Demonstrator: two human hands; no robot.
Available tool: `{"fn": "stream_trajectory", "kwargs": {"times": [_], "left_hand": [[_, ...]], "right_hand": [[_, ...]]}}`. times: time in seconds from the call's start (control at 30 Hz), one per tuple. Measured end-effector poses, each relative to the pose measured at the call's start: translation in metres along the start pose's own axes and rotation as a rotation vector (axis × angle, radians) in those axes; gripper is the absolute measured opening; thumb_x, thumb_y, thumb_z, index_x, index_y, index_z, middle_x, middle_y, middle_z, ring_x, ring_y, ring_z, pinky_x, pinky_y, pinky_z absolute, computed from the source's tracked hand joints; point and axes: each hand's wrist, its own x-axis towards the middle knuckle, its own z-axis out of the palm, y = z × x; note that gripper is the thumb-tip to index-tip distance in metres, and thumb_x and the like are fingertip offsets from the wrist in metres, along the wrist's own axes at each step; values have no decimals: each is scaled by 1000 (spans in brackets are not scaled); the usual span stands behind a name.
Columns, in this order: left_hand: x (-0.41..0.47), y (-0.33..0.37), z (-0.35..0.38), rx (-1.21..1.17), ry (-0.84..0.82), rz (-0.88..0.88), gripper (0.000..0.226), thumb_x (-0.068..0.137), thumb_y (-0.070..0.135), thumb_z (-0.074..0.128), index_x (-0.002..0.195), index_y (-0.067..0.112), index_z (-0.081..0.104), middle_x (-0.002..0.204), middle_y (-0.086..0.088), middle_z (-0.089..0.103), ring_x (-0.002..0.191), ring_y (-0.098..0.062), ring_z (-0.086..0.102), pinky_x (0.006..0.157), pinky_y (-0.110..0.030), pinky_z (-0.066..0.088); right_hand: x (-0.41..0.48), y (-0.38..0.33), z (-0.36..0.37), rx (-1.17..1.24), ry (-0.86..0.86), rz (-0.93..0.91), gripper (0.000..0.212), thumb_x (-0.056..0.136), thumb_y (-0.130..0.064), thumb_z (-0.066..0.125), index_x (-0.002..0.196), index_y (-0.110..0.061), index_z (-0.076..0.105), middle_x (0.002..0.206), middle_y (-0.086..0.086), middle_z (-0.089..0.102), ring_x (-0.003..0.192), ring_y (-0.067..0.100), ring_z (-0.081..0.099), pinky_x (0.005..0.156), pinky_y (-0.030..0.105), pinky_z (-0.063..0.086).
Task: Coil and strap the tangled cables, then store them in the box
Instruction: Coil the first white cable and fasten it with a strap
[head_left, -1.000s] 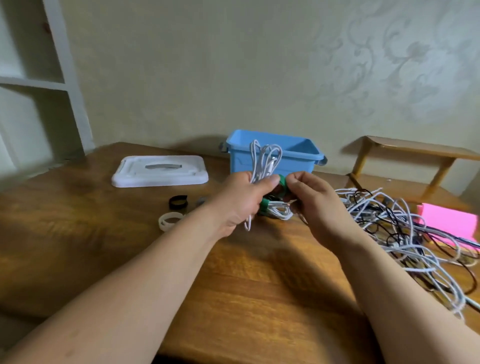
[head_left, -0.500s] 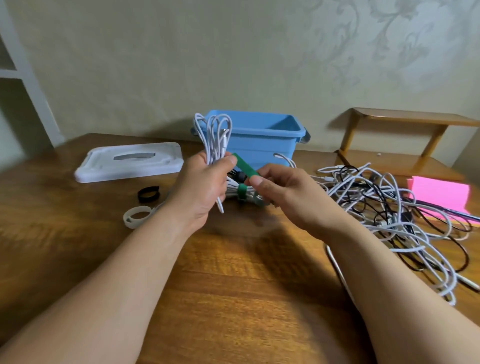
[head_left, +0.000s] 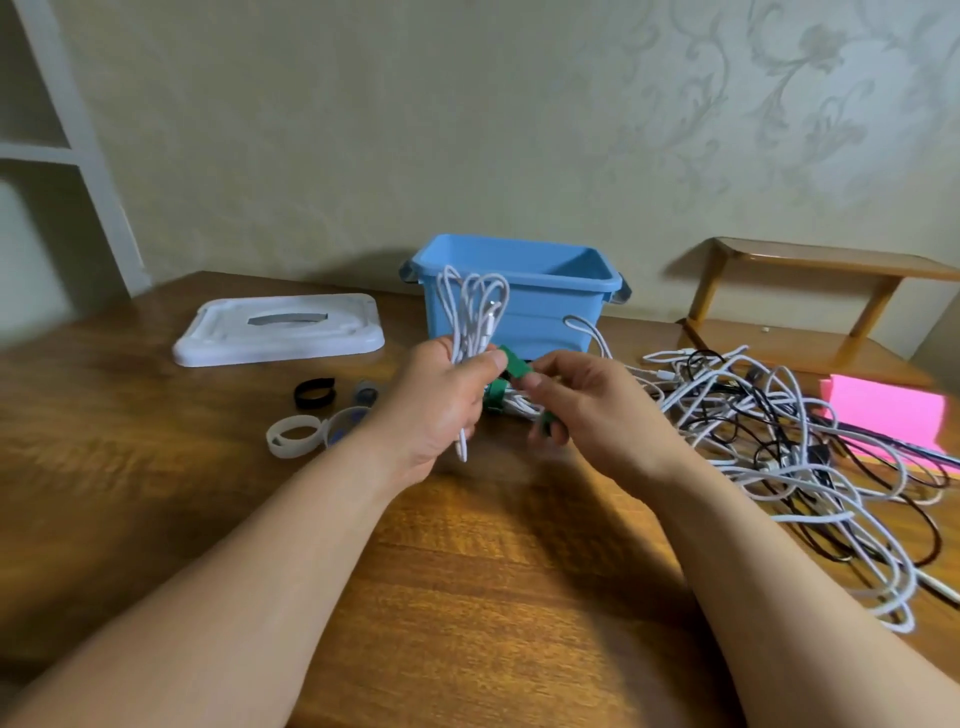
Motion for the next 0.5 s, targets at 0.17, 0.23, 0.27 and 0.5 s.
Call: {"fn": "stream_trajectory", "kwargs": {"times": [0.17, 0.23, 0.27, 0.5], "left_hand": [[-2, -2, 4, 169, -13, -26, 24, 110, 31, 58, 111, 9, 67, 66, -2, 52, 54, -10, 48, 52, -26, 40], [-1, -2, 4, 233, -13, -23, 26, 109, 38, 59, 107, 14, 71, 67, 0, 58, 60, -13, 53, 62, -35, 45], [-2, -3, 4, 296, -10, -3, 28, 108, 42, 59, 105, 17, 72, 66, 1, 58, 62, -15, 53, 66, -39, 44], [-4, 5, 9, 1060, -86, 164, 8, 108, 22, 55, 114, 24, 59, 102, 2, 63, 84, -18, 61, 77, -33, 55]], "right_hand": [[1, -6, -13, -45, 218, -106, 15, 104, -32, 68, 97, -21, 75, 115, 4, 69, 104, 6, 64, 93, 34, 48], [-1, -12, -13, -69, 191, -188, 14, 103, -29, 69, 96, -20, 76, 117, -3, 70, 117, 7, 63, 102, 34, 47], [-4, -15, -11, -12, 145, -226, 15, 104, -26, 67, 97, -16, 75, 108, -4, 74, 107, 9, 68, 96, 33, 50], [-11, -17, 15, 117, -132, -130, 26, 107, -28, 63, 95, -7, 73, 78, 8, 64, 66, 16, 48, 61, 30, 40]]}}
